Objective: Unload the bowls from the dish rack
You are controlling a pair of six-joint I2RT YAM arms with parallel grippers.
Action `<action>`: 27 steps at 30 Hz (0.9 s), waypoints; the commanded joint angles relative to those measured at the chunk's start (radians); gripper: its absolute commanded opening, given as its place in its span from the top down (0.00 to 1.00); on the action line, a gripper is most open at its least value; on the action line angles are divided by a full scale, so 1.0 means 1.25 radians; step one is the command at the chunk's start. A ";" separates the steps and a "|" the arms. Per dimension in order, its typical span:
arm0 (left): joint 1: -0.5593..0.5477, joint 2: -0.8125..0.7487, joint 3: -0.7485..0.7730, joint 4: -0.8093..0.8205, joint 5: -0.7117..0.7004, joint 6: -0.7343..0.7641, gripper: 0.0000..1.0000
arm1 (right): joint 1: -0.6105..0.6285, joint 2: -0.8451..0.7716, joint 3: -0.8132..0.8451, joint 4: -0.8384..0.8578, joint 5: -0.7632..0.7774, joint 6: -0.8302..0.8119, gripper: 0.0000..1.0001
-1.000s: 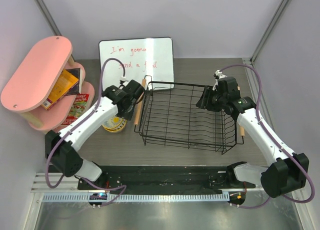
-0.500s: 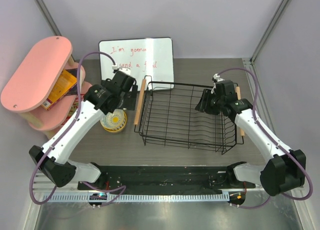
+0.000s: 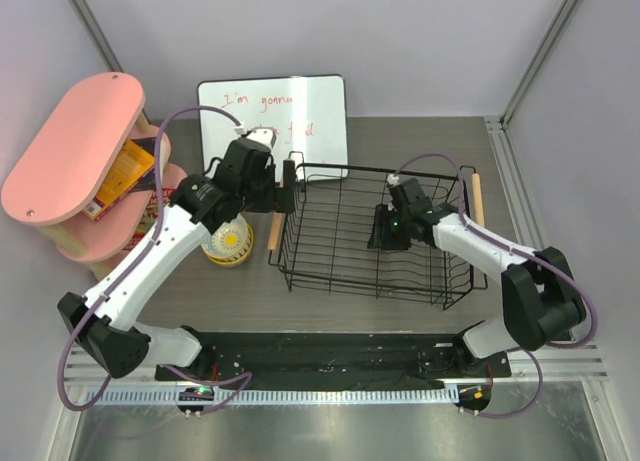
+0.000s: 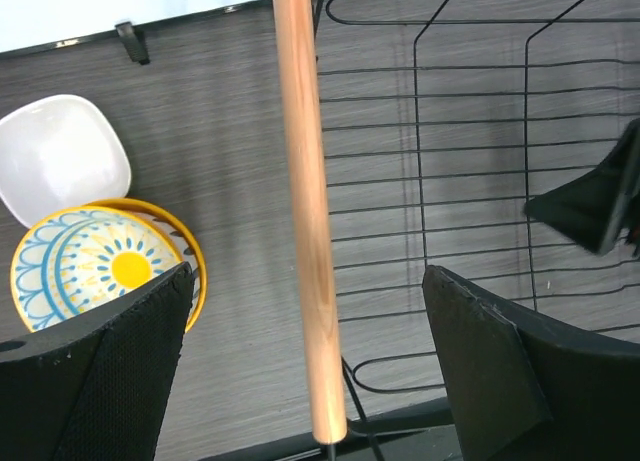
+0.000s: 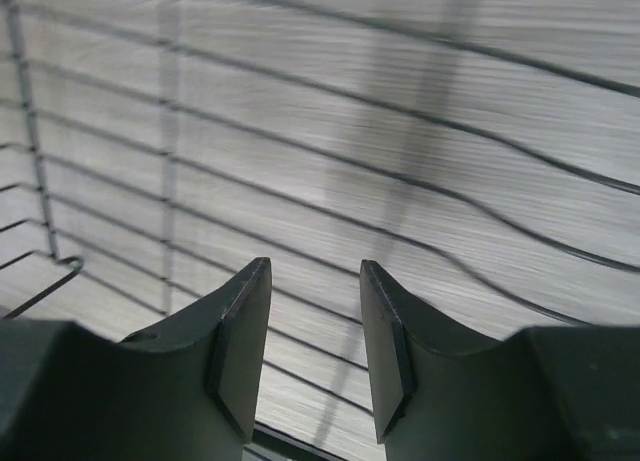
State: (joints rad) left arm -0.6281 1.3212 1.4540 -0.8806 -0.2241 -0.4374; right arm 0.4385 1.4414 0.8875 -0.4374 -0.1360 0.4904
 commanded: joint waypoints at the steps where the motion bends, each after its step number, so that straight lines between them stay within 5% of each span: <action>1: -0.001 0.050 0.015 0.052 0.016 0.027 0.05 | 0.077 0.043 0.098 0.063 0.029 0.032 0.54; 8: -0.001 0.114 -0.007 0.058 -0.049 0.059 0.05 | 0.122 0.100 0.183 0.062 0.013 0.051 0.54; 20: -0.001 0.168 -0.077 0.115 -0.104 0.032 0.19 | 0.122 -0.098 0.180 -0.030 0.065 0.061 0.53; 27: 0.003 0.159 -0.099 0.122 -0.157 0.006 0.62 | 0.120 -0.126 0.202 -0.085 0.097 0.031 0.52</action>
State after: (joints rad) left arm -0.6308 1.5352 1.3369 -0.7570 -0.3370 -0.4160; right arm 0.5873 1.2934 1.1118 -0.4969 -0.0544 0.5510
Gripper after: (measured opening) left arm 0.487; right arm 0.476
